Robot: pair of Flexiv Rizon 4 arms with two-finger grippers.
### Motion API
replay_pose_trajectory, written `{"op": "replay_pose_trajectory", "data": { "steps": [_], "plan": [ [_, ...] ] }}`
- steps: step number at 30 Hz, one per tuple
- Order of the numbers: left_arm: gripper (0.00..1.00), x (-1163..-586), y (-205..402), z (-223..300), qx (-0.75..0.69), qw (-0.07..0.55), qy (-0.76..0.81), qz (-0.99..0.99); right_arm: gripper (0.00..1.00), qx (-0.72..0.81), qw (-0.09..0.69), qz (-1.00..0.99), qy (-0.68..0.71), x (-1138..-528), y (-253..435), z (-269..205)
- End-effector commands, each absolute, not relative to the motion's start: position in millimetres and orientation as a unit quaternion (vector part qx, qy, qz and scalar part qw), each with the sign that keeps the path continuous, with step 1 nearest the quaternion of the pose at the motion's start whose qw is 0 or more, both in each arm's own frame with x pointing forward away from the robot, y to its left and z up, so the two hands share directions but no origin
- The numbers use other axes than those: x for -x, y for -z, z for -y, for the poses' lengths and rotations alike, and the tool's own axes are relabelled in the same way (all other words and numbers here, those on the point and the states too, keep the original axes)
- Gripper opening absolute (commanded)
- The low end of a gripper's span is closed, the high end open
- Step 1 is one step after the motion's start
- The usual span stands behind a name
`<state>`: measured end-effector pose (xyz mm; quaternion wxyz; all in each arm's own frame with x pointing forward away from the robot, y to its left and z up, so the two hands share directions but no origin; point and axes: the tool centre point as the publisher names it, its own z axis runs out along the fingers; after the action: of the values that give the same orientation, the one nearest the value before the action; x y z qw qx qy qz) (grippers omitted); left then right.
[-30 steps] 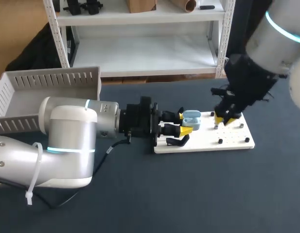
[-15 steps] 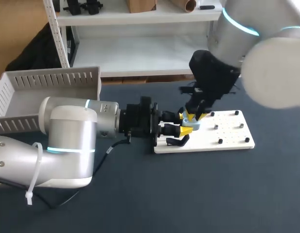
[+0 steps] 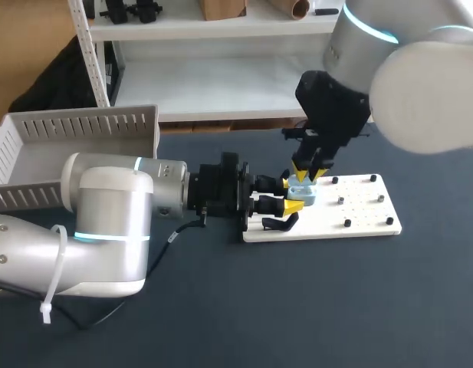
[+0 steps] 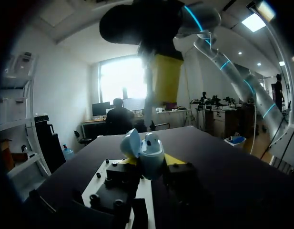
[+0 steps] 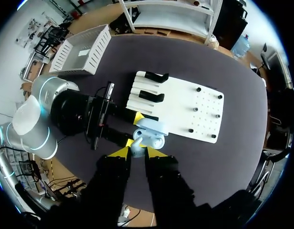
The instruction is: Pick up each earbud case from the left stands, insert the matching earbuds, close the lid, and place the case in the box.
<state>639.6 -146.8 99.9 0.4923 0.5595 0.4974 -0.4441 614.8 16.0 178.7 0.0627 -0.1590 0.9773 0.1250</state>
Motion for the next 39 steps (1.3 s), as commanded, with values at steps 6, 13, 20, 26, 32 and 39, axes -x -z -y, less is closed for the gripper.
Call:
{"op": "replay_pose_trajectory", "data": {
  "steps": [6,13,20,26,32,39],
  "plan": [
    [0.0,-639.1,-99.1,147.0,-0.559,0.494,0.444,-0.497,0.0,0.177,0.074,-0.973,-0.125,-606.1,-179.4,-20.3],
    [0.0,-639.1,-99.1,147.0,-0.559,0.494,0.444,-0.497,0.0,0.189,0.07,-0.972,-0.12,-604.0,-174.7,-30.6],
    [0.0,-639.1,-99.1,147.0,-0.559,0.494,0.444,-0.497,0.0,0.177,0.069,-0.975,-0.119,-607.6,-171.7,-33.8],
    [0.0,-639.1,-99.1,147.0,-0.559,0.494,0.444,-0.497,0.0,0.17,0.065,-0.977,-0.115,-608.9,-165.4,-33.4],
    [0.0,-639.1,-99.1,147.0,-0.559,0.494,0.444,-0.497,0.0,0.166,0.06,-0.978,-0.115,-609.9,-162.8,-33.4],
    [0.0,-639.1,-99.1,147.0,-0.559,0.494,0.444,-0.497,0.0,0.163,0.059,-0.978,-0.114,-611.2,-162.0,-33.4]
  ]
}}
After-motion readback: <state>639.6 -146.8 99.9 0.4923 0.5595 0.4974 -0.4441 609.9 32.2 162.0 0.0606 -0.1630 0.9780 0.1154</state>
